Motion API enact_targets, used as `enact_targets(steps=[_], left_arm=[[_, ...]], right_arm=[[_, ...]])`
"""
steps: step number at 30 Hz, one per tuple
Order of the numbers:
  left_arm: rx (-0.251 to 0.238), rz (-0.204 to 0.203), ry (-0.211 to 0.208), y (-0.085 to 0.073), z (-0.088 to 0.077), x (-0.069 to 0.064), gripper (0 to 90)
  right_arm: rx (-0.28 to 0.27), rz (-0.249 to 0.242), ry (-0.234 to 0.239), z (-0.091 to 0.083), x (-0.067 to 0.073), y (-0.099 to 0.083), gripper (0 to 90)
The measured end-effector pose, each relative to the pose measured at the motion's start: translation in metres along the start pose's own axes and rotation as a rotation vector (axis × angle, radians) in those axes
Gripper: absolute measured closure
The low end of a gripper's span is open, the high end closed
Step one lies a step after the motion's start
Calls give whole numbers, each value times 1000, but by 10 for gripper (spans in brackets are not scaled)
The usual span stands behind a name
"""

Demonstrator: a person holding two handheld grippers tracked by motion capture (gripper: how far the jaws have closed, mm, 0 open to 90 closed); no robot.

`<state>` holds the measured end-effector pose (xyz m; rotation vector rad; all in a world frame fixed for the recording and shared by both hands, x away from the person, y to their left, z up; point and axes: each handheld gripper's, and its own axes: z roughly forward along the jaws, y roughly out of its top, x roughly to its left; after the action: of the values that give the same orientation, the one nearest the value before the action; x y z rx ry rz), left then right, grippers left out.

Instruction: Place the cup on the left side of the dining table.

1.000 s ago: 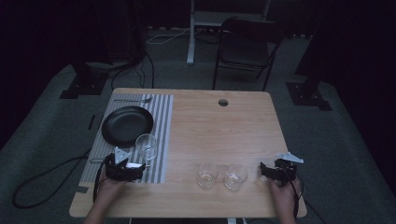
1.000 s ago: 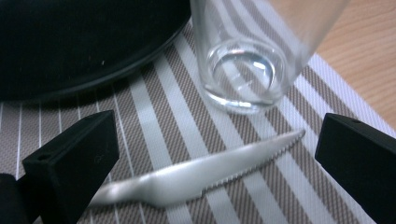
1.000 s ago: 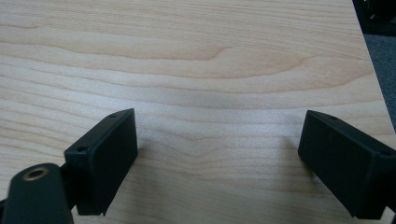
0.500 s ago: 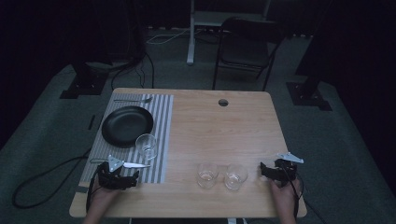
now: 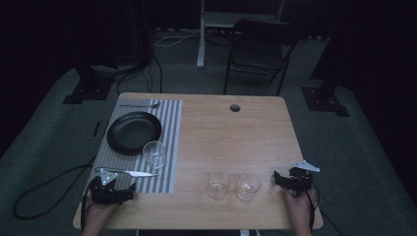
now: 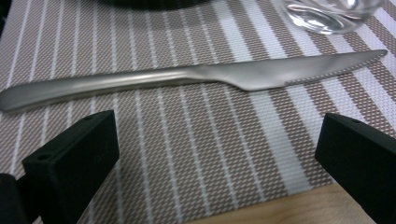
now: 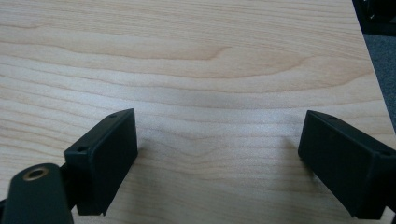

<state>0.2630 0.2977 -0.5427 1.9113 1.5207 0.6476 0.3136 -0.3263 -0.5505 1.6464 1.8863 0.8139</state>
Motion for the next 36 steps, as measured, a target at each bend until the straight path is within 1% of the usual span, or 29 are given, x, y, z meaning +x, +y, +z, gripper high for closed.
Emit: enact_targets(steps=[2,3,5,6,7,8,9,10,12,14,16,20,23,34,35,36], left_arm=[[5,-10,14,-1,-2,3,1],[2,-24,8,-2,-2,6,2],[9,-30,14,-2,-2,7,2],[3,-47,32,-2,-3,9,2],[11,-55,42,-2,-3,11,2],[11,-55,42,-2,-3,11,2],[8,-79,46,-3,-3,13,2],[8,-79,46,-3,-3,13,2],[18,-88,63,-3,-1,14,2],[27,-84,64,-2,0,14,1],[48,-69,69,-2,2,13,2],[49,-65,72,-2,3,13,2],[40,-75,81,0,5,15,1],[44,-71,79,2,7,16,1],[43,-63,68,2,8,18,1],[44,-61,67,2,8,18,1]], right_arm=[[0,0,0,0,0,0,114],[0,0,0,0,0,0,113],[0,0,0,0,0,0,113],[0,0,0,0,0,0,114],[0,0,0,0,0,0,114],[0,0,0,0,0,0,114],[0,0,0,0,0,0,114],[0,0,0,0,0,0,114],[0,0,0,0,0,0,113],[0,0,0,0,0,0,114],[0,0,0,0,0,0,113],[0,0,0,0,0,0,113],[0,0,0,0,0,0,113],[0,0,0,0,0,0,113],[0,0,0,0,0,0,113],[0,0,0,0,0,0,113]])
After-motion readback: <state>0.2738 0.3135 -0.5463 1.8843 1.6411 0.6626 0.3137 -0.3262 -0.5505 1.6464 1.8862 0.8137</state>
